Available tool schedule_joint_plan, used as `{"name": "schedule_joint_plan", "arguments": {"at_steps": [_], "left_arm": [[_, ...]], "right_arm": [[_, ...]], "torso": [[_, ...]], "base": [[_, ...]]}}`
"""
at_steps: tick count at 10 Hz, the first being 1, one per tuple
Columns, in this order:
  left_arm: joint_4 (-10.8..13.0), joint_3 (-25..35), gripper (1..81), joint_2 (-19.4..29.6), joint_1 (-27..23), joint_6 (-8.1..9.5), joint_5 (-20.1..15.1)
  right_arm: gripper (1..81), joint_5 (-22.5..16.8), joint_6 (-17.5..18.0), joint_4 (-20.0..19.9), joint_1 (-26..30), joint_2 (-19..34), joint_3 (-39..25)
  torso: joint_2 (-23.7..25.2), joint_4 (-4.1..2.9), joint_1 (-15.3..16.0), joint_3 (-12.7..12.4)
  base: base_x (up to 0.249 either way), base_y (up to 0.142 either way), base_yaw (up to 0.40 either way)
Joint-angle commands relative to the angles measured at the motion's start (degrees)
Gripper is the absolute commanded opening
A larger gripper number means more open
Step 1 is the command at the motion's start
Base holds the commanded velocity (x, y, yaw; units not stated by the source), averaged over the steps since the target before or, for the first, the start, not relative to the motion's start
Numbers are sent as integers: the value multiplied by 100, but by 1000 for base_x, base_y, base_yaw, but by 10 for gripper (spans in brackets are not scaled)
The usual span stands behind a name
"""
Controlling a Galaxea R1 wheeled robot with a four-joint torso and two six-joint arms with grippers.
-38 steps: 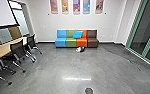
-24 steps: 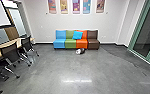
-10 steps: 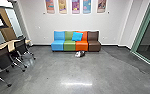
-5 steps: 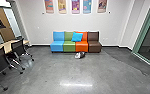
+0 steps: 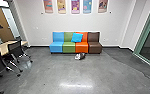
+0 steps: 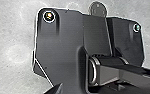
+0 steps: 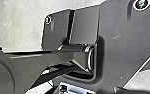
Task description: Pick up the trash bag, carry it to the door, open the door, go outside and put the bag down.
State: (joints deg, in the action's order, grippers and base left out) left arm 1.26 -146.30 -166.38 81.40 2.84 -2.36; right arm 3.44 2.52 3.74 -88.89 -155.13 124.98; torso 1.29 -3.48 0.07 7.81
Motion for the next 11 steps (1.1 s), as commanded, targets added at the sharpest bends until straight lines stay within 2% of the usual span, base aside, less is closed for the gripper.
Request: {"name": "schedule_joint_plan", "arguments": {"at_steps": [1, 11], "left_arm": [[41, 31, 811, 43, -277, -38, -335], [77, 31, 811, 16, -365, -56, -344]], "right_arm": [[811, -300, -24, -49, 182, 128, -80], [811, -300, -15, -111, 165, 128, -80]], "torso": [[0, 0, 0, 0], [0, 0, 0, 0]], "base": [[191, 0, 0], [193, 0, 0]]}}
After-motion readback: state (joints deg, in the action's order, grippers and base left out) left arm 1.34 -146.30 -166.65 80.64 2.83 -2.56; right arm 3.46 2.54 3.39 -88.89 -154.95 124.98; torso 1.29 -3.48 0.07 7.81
